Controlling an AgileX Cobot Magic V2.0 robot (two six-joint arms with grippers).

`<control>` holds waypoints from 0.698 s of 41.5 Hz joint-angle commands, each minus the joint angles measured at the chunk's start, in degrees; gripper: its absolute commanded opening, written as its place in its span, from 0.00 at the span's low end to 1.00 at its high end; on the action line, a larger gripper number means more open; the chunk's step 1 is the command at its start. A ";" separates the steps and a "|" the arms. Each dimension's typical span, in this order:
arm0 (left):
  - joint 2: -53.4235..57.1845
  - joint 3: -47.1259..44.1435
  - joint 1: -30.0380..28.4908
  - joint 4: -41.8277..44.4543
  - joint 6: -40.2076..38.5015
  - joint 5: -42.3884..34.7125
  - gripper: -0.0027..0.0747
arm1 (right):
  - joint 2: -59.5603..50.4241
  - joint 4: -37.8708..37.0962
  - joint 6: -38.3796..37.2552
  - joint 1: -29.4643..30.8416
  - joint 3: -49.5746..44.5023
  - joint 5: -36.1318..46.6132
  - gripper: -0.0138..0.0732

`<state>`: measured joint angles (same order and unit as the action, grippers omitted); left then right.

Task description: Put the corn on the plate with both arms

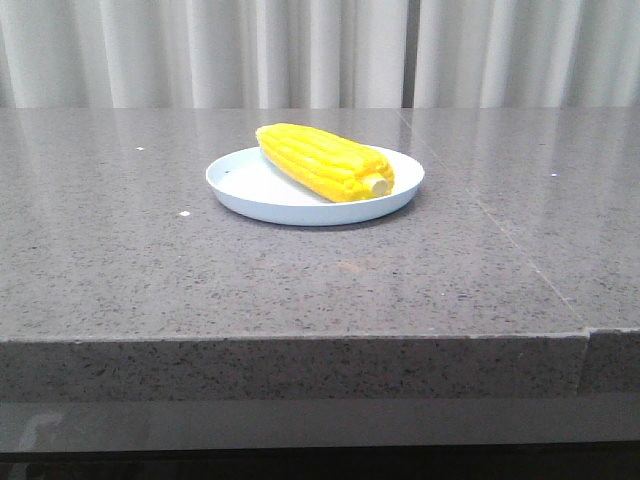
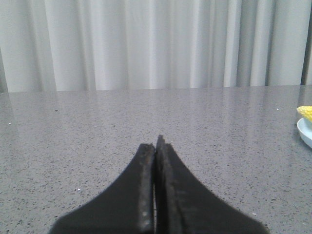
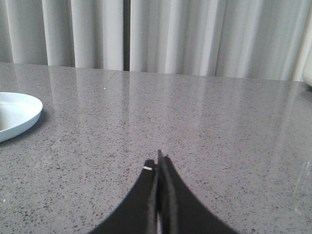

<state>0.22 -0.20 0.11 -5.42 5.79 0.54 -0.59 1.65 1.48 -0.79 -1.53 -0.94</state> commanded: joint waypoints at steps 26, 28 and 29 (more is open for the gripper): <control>1.14 -0.23 0.45 -0.53 -0.48 -4.54 0.01 | -0.70 -0.63 -0.94 0.28 0.92 4.71 0.08; 1.14 -0.23 0.45 -0.53 -0.48 -4.54 0.01 | -0.70 -0.63 -0.94 0.28 0.92 4.46 0.08; 1.14 -0.23 0.45 -0.53 -0.48 -4.54 0.01 | -0.70 -0.63 -0.94 0.28 0.92 4.31 0.08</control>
<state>0.22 -0.20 0.11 -5.42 5.79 0.54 -0.59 1.65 0.61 -0.79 -1.53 -0.94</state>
